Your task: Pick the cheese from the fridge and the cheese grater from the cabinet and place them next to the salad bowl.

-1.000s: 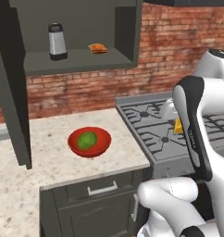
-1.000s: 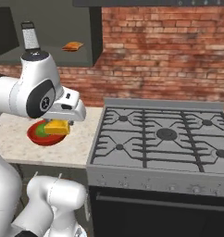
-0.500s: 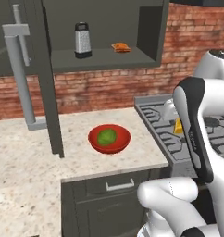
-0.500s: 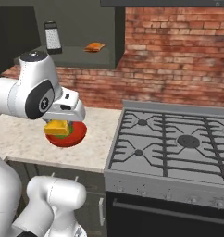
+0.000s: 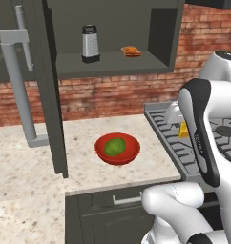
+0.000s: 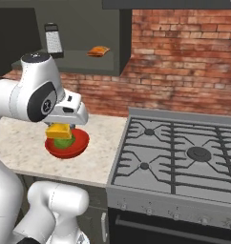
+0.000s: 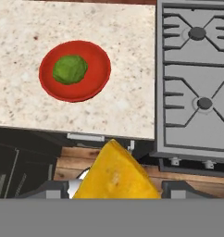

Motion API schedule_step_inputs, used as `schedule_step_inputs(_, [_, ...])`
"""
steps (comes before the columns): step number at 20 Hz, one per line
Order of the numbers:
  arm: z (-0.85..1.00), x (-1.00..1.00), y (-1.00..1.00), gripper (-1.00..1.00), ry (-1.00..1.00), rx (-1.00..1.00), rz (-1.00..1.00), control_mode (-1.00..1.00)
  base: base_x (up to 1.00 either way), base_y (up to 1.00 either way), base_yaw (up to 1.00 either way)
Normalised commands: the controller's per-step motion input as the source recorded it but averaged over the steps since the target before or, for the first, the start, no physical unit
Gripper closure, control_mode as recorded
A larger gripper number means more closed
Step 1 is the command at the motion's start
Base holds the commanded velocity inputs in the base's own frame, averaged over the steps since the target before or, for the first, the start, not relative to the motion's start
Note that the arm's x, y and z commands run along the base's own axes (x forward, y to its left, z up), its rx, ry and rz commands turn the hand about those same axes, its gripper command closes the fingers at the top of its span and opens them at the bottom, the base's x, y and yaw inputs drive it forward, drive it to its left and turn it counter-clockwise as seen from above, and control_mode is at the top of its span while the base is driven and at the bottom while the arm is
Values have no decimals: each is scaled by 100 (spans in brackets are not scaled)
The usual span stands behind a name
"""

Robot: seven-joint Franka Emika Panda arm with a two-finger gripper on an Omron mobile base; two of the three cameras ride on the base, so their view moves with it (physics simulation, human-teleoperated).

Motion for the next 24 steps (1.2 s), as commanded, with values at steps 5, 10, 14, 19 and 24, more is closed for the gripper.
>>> schedule_step_inputs(5, [0, 0, 0, 100, 0, 0, 0, 100, 47, 0, 5])
schedule_step_inputs(10, [-3, 14, 0, 100, 1, 0, 0, -100, 2, 1, 1])
schedule_step_inputs(14, [-35, 85, -4, 100, 0, 0, 0, -100, 0, 0, 0])
schedule_step_inputs(19, [-39, 91, -14, 100, 0, 0, 2, -100, 0, 0, 0])
schedule_step_inputs(24, [-41, 76, -21, 100, 0, 0, 5, -100, 0, 0, 0])
